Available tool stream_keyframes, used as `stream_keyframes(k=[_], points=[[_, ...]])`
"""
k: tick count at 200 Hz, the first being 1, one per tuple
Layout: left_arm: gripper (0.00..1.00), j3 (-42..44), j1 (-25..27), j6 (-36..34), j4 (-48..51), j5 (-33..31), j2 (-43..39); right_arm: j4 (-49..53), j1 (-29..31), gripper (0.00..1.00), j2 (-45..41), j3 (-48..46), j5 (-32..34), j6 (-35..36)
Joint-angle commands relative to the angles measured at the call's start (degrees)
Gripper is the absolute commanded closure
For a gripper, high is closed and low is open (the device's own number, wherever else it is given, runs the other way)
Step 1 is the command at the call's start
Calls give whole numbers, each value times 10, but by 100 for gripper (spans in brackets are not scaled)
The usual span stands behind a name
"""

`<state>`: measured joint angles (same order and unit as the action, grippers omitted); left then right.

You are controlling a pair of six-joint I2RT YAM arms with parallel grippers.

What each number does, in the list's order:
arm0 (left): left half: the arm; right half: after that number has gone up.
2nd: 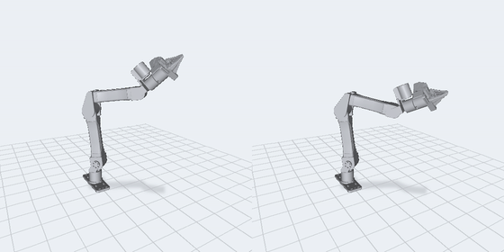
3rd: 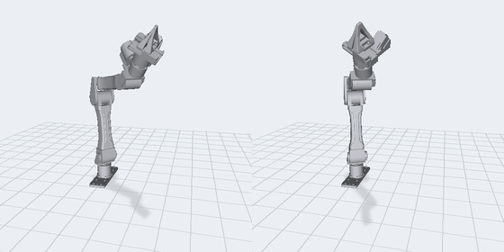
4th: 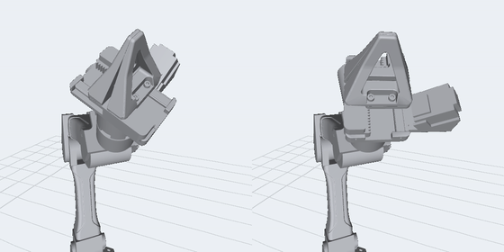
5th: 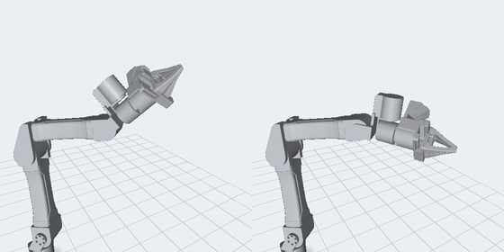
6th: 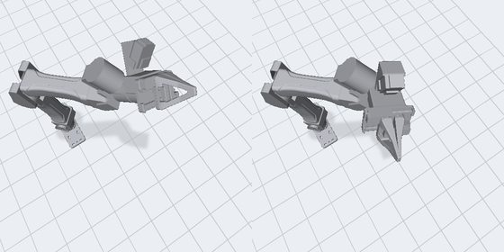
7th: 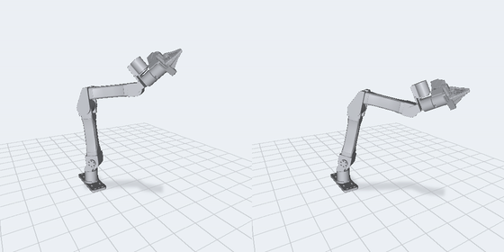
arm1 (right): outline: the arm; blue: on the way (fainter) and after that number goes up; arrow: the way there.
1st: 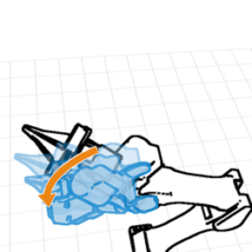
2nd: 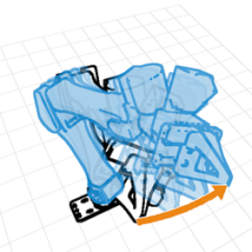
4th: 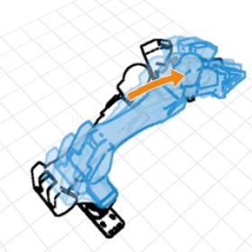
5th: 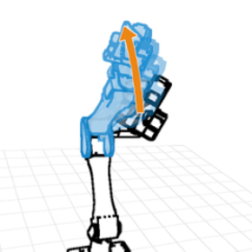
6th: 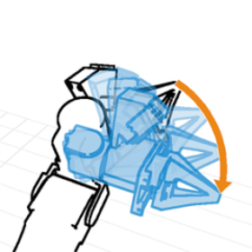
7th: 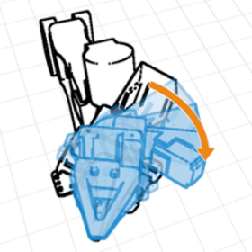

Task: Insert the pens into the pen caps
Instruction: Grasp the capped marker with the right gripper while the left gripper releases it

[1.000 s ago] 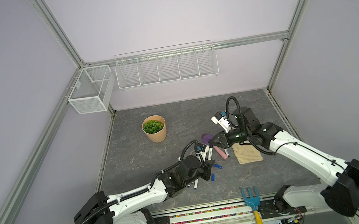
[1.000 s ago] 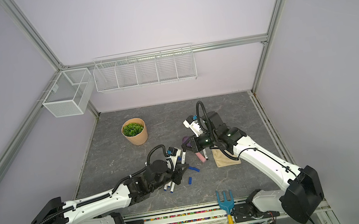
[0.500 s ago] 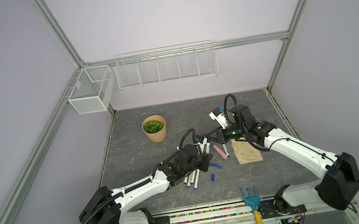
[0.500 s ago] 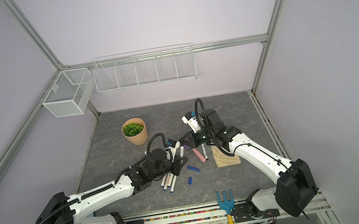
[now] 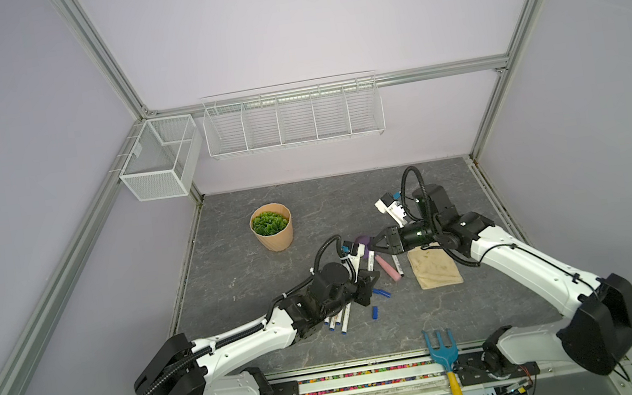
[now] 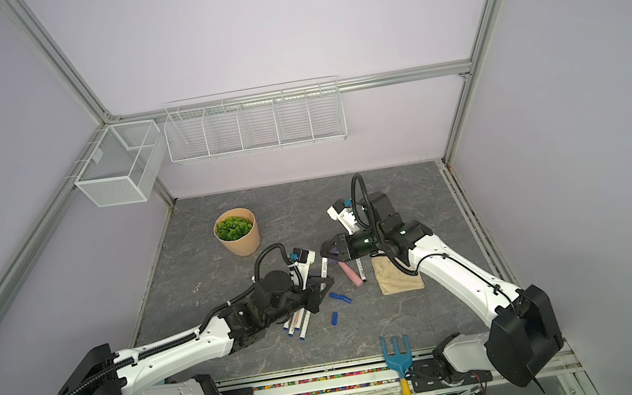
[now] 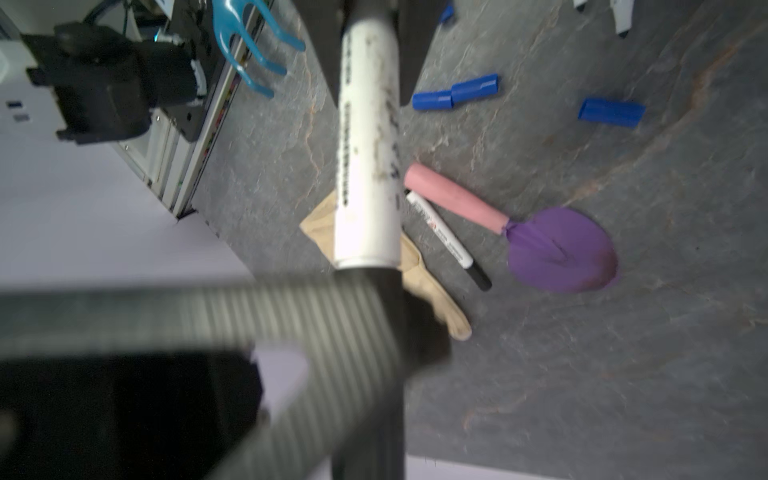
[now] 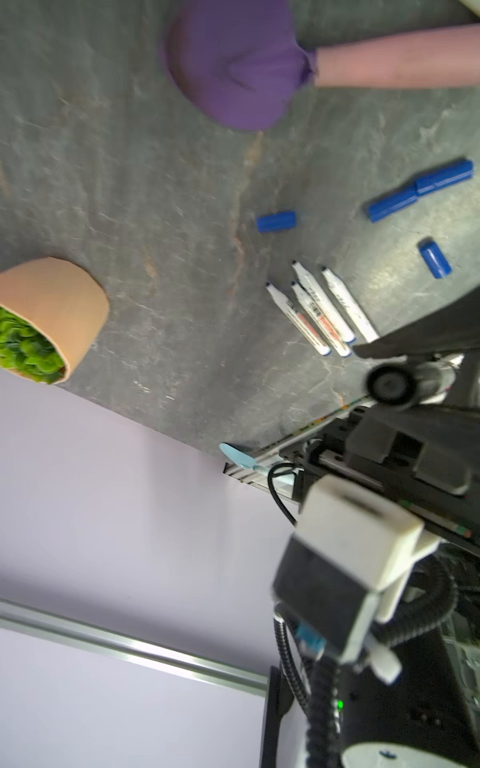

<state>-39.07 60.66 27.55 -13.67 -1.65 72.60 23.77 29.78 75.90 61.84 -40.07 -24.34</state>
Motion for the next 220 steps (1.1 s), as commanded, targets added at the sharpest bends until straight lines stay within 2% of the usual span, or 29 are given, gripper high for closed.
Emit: stream_keyframes(k=[1,15,73,133,178,220], points=[[100,-3,-7,24,-154,-51,0,87,9,67,-6,3,0,-13],[100,-1,-7,26,-154,-49,7,77,8,64,-13,7,11,-20],[100,4,-7,45,-174,-43,24,20,8,64,-32,-4,36,-52],[100,1,-7,45,-174,-47,29,-48,17,66,-1,12,37,-81],[100,1,-7,45,-173,-47,29,-80,33,73,14,8,47,-96],[100,3,-7,44,-171,-47,32,-91,33,85,8,-1,66,-100]])
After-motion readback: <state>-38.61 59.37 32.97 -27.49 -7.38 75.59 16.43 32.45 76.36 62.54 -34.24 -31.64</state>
